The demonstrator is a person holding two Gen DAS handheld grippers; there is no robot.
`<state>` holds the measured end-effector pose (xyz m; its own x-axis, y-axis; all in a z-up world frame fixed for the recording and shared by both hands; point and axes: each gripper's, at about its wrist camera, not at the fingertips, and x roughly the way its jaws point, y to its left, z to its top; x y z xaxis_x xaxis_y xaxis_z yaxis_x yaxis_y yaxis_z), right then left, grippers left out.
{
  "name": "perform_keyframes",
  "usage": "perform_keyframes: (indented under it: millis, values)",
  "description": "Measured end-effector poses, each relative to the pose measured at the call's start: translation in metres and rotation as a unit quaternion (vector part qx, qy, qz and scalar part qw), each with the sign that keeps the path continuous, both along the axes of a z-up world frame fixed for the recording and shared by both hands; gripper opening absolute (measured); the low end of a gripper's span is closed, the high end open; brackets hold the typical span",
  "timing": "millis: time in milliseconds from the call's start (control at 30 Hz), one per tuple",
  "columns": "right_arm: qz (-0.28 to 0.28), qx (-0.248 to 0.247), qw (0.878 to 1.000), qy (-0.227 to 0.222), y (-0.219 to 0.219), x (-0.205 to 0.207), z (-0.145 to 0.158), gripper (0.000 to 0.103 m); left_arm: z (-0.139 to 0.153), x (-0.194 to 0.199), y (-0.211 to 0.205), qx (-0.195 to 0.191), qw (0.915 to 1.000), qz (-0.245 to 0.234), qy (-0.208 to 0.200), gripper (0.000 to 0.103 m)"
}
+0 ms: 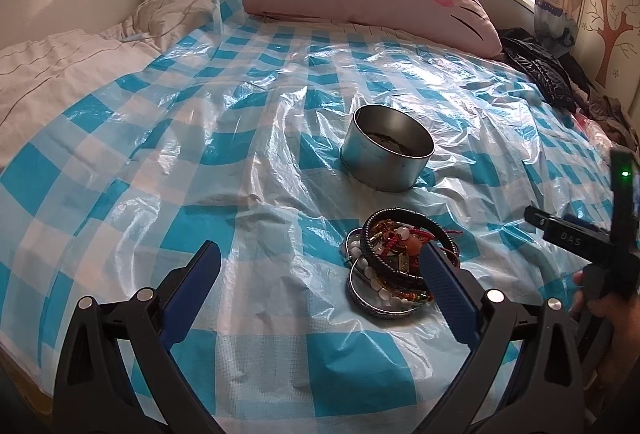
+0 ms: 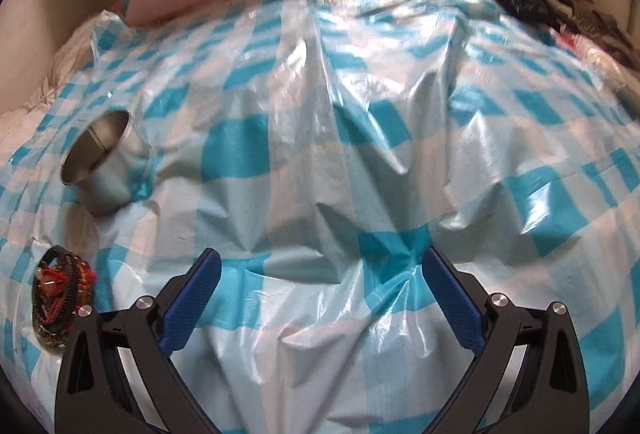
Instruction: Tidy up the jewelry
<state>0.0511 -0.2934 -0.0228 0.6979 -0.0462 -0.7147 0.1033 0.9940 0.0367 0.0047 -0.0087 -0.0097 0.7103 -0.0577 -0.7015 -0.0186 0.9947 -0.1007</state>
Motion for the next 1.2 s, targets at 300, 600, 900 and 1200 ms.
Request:
perform_keyframes:
  millis: [300,600,900,1200]
  values:
    - [0.010,0.096,0.994,-0.041,0.044,-0.086,0.046,0.096,0.003,-0.003,0.004,0.000,1.0000,0.006,0.003,0.095]
    - [-0.030,0.069,0.997,-0.024,0.058,-0.099,0.028,0.096,0.008,-0.012,0.007,0.040,0.9991,0.013,0.008,0.095]
    - [-0.023,0.007,0.999,-0.028,0.081,-0.094,0.035,0.096,0.008,-0.014,0.007,0.041,0.9990,0.016,0.003,0.095]
    - [-0.017,0.001,0.999,-0.046,0.099,-0.082,0.039,0.096,0.007,-0.014,0.007,0.048,0.9987,0.016,0.004,0.095]
